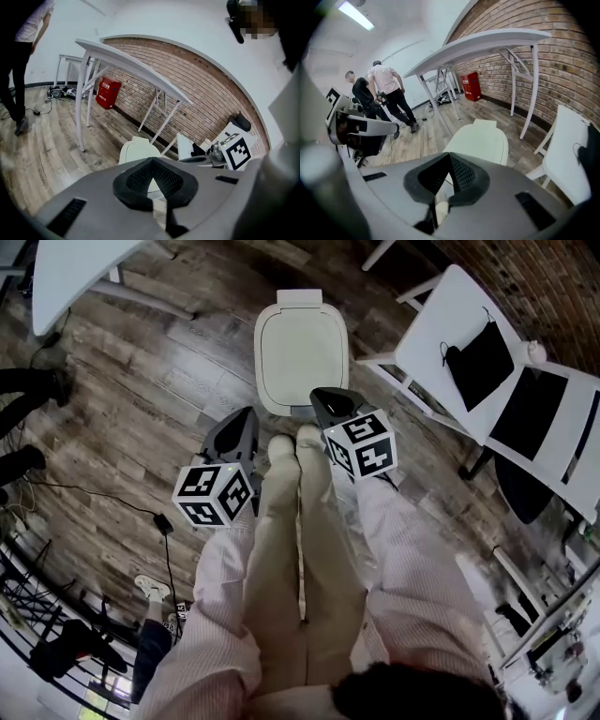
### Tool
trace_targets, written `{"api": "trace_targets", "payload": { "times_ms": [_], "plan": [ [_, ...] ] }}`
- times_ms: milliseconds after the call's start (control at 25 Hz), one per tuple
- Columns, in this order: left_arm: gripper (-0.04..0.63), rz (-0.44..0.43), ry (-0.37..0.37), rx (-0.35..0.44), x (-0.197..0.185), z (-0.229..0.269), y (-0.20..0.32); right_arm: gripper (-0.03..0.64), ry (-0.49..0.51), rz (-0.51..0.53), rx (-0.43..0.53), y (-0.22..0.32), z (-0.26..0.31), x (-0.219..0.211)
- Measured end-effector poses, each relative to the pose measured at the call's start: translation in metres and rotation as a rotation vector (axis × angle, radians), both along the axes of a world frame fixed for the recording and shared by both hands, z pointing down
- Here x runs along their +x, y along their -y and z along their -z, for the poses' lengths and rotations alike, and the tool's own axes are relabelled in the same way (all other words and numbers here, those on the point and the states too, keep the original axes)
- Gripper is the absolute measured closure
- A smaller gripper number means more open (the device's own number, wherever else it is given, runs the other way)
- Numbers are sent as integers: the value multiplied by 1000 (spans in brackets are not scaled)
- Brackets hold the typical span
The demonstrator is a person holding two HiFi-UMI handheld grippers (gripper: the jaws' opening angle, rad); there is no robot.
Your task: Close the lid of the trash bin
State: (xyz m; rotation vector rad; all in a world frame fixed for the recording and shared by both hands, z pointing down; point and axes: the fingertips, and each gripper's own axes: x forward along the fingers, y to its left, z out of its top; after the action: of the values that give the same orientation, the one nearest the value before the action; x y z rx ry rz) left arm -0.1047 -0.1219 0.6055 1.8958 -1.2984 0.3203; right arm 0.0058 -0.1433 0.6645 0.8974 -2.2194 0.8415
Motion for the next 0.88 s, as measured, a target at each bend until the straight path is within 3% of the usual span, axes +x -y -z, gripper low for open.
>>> {"api": "trace_targets", "payload": {
  "times_ms": [440, 880],
  "plan": [
    [603, 49, 0, 130, -22, 78, 24, 614, 102, -38, 135, 19, 98, -13],
    [603, 10, -10, 252, -5, 167, 15, 612, 177, -135, 268, 20, 201, -6]
  ]
}}
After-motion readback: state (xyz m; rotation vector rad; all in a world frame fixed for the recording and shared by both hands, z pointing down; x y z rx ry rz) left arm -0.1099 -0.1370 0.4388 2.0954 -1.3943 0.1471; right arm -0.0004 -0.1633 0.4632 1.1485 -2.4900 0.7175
